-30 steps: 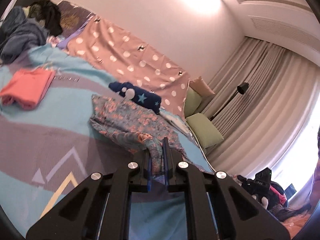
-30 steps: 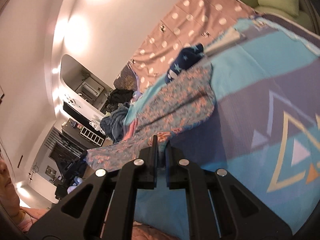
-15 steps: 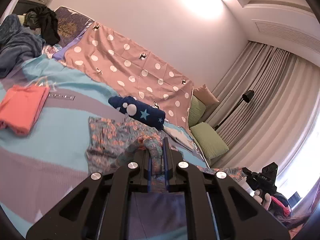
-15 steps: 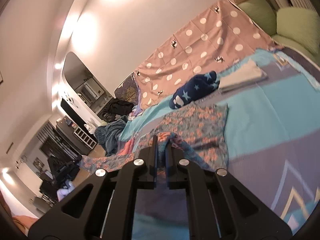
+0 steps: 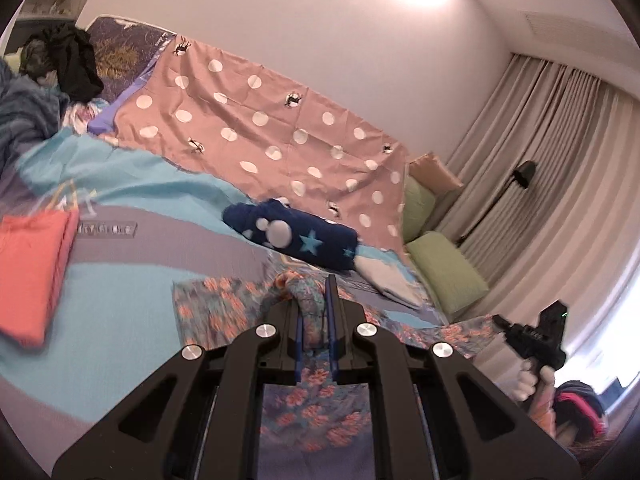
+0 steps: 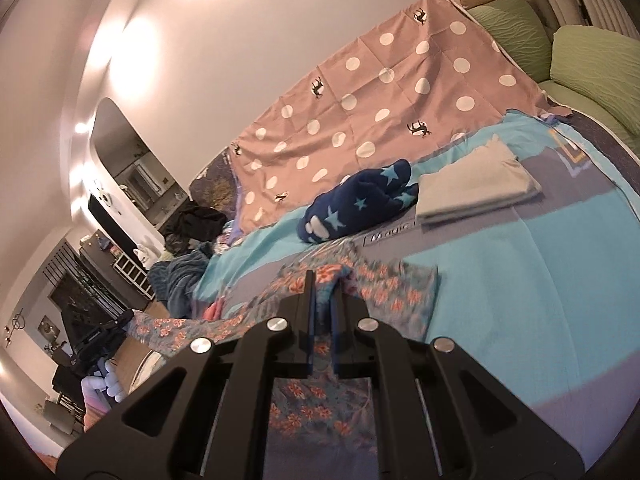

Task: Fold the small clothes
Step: 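Lift the hem with both grippers and fold it toward the collar, then lay the folded hem onto the shirt and open both grippers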

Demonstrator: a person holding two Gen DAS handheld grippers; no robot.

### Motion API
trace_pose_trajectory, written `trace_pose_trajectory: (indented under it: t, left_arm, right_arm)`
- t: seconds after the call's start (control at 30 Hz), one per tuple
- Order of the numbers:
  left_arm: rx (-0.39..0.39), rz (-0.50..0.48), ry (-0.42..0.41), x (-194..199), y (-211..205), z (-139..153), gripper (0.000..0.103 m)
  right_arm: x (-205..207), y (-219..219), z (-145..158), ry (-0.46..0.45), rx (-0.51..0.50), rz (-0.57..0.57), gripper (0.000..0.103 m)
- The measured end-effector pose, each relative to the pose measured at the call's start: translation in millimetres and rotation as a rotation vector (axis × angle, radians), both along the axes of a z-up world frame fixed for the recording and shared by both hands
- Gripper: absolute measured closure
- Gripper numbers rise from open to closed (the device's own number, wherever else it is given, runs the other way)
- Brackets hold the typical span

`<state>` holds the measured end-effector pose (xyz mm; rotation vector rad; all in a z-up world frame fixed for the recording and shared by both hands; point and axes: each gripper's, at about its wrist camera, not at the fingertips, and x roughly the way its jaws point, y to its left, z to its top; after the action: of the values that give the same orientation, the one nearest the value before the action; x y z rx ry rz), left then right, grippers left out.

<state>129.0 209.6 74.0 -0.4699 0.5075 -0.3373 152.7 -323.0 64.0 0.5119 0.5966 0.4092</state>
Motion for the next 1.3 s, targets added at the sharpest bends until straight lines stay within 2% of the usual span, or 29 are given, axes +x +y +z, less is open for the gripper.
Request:
trace_pose_trajectory:
  t: [0.1, 0.2, 0.23, 0.3, 0.4, 0.47, 0.53, 0.6, 0.73, 0.83, 0.9, 0.93, 0.97, 1.0, 1.03, 1.1, 1.13, 1.23, 1.3]
  left_arm:
    - [-0.011, 0.008, 0.026, 43.6, 2.2, -6.4, 0.094]
    - [-0.011, 0.039, 0.080, 93.9, 7.6, -22.7, 0.094]
    - [0.010, 0.051, 0.098, 108.5, 7.2, -29.0, 0.094]
    - [0.074, 0.094, 0.162, 149.4, 6.0, -54.1, 0.093]
    - [0.090, 0.098, 0.307, 200.7, 7.3, -105.5, 0.093]
    - [0.110, 0.110, 0.385, 221.4, 8.3, -132.3, 0.092]
    - [0.091, 0.102, 0.423, 229.5, 11.9, -149.3, 0.092]
    - [0.070, 0.091, 0.427, 230.4, 15.8, -153.9, 0.088]
    - [0.086, 0.083, 0.389, 225.4, 17.4, -144.9, 0.085]
    - [0.066, 0.076, 0.355, 216.0, 17.9, -135.0, 0.076]
    - [0.056, 0.066, 0.338, 208.3, 16.9, -130.0, 0.062]
    - [0.056, 0.062, 0.336, 207.1, 16.0, -129.1, 0.061]
    - [0.051, 0.049, 0.341, 206.2, 15.3, -129.4, 0.061]
    - [0.030, 0.025, 0.357, 206.2, 15.1, -131.3, 0.061]
    - [0.003, 0.006, 0.371, 207.3, 14.7, -133.2, 0.062]
    - [-0.056, -0.030, 0.387, 213.1, 13.5, -136.0, 0.089]
    - [-0.074, -0.029, 0.387, 216.0, 14.3, -136.2, 0.093]
    - [-0.113, 0.061, 0.383, 233.4, 26.6, -137.4, 0.095]
    - [-0.105, 0.156, 0.386, 245.6, 38.9, -140.9, 0.095]
  right_arm:
    - [48.5, 3.4, -6.5, 0.025, -0.010, -0.011, 0.097]
    - [105.3, 8.7, -28.8, 0.096, -0.013, -0.027, 0.097]
    - [117.9, 11.0, -36.0, 0.118, -0.019, -0.030, 0.096]
    - [153.4, 19.5, -62.2, 0.191, -0.055, -0.054, 0.092]
    - [195.0, 28.7, -111.2, 0.317, -0.092, -0.077, 0.090]
    - [208.5, 29.7, -136.7, 0.370, -0.101, -0.084, 0.090]
    - [209.7, 26.4, -144.2, 0.376, -0.086, -0.078, 0.087]
    - [206.9, 20.8, -144.9, 0.365, -0.079, -0.082, 0.083]
    - [199.9, 11.5, -137.6, 0.354, -0.054, -0.084, 0.083]
    - [189.6, 10.0, -130.2, 0.346, -0.034, -0.059, 0.077]
    - [184.0, 13.0, -127.4, 0.344, -0.047, -0.037, 0.077]
    - [183.2, 15.8, -126.2, 0.346, -0.059, -0.029, 0.078]
    - [182.3, 19.5, -125.2, 0.344, -0.075, -0.014, 0.086]
    - [182.7, 22.7, -123.7, 0.340, -0.078, -0.005, 0.096]
    - [182.9, 24.1, -122.1, 0.335, -0.075, -0.005, 0.097]
    - [187.3, 24.8, -116.7, 0.313, -0.055, -0.027, 0.097]
    - [192.3, 23.0, -113.3, 0.301, -0.037, -0.052, 0.097]
    - [212.3, 14.8, -108.8, 0.278, -0.017, -0.146, 0.096]
    - [220.9, 10.2, -110.9, 0.292, -0.036, -0.204, 0.087]
